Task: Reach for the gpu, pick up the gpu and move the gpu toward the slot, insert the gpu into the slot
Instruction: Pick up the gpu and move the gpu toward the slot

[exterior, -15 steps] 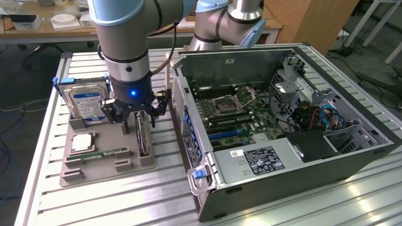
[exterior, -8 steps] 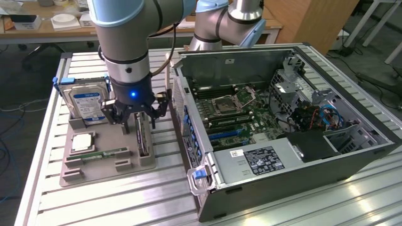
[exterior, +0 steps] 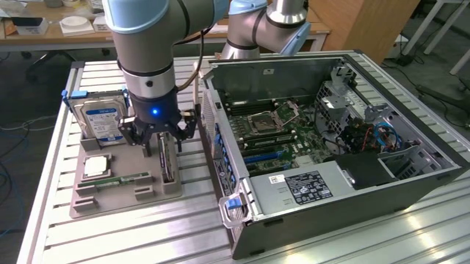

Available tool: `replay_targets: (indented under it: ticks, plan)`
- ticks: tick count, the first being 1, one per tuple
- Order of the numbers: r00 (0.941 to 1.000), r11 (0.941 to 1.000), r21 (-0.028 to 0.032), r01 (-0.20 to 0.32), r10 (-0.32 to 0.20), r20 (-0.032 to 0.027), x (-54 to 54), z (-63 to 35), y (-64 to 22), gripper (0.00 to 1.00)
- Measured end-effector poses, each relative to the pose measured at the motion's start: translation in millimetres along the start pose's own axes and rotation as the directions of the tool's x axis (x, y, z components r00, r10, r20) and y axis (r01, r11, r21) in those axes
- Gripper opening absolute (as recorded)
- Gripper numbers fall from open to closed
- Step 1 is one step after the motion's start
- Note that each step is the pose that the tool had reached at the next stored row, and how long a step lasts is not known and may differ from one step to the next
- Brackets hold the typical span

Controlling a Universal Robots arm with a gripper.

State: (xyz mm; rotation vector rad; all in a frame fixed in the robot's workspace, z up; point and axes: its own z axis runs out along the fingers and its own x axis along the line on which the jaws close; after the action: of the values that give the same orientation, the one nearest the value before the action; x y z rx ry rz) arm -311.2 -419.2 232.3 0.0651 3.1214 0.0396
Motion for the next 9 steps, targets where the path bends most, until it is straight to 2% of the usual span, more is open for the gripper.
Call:
replay_targets:
  ticks: [9]
  plan:
    - [0.9987,0.9987,-0.0009,0.051,-0.051,-0.0014,1.3,2.9,-0.1,0.68]
